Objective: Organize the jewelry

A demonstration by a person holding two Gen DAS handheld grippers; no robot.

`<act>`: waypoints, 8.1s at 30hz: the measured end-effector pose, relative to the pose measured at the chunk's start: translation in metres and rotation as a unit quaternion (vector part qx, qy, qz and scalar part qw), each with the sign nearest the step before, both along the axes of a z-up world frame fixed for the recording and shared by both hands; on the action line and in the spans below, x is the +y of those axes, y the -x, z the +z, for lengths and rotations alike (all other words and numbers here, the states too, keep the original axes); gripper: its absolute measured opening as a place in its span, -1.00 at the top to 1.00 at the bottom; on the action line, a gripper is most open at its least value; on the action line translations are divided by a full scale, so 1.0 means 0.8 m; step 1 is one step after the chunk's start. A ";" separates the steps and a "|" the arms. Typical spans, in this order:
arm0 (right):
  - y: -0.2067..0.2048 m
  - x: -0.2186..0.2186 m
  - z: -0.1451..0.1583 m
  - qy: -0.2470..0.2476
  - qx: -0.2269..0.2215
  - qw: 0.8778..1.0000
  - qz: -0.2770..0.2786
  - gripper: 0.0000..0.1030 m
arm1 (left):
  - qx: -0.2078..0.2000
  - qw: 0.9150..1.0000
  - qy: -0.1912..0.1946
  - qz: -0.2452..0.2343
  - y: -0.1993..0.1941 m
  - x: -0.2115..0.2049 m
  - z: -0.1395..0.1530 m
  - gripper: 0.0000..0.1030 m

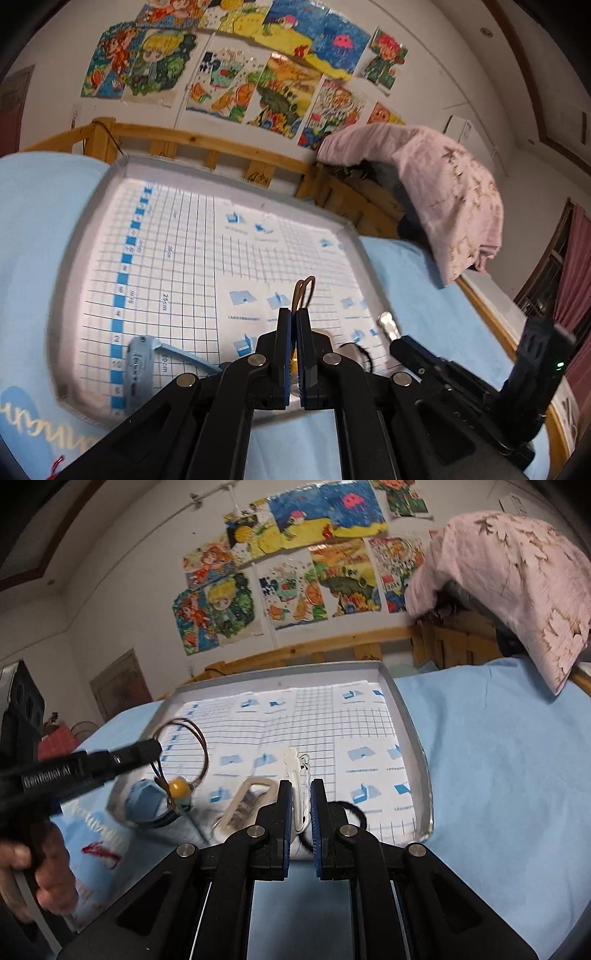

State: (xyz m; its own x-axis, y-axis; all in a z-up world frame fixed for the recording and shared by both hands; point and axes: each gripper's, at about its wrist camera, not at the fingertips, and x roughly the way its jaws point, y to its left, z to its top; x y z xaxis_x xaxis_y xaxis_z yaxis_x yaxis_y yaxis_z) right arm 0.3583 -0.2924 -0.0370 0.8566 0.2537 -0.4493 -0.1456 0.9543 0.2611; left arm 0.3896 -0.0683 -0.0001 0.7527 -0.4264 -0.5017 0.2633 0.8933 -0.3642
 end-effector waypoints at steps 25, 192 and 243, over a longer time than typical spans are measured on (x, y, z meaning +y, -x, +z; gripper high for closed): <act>-0.020 -0.005 -0.032 -0.006 0.043 0.999 -0.014 0.63 | 0.036 0.999 -0.012 0.034 -0.014 0.000 -0.043 0.59; 0.151 0.088 -0.030 0.079 0.062 0.986 0.136 0.75 | 0.083 0.988 -0.128 0.028 0.164 0.081 -0.079 0.87; -0.027 -0.015 -0.038 -0.034 0.068 0.997 -0.010 0.29 | 0.076 0.994 -0.068 0.029 -0.015 -0.024 -0.047 0.75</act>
State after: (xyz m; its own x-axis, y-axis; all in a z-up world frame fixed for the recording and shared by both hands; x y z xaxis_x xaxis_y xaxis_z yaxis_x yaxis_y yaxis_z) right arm 0.3796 -0.3041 -0.0671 0.7940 0.2712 -0.5440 -0.0853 0.9358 0.3420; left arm 0.4014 -0.0874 -0.0376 0.6853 -0.3051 -0.6613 0.1606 0.9490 -0.2714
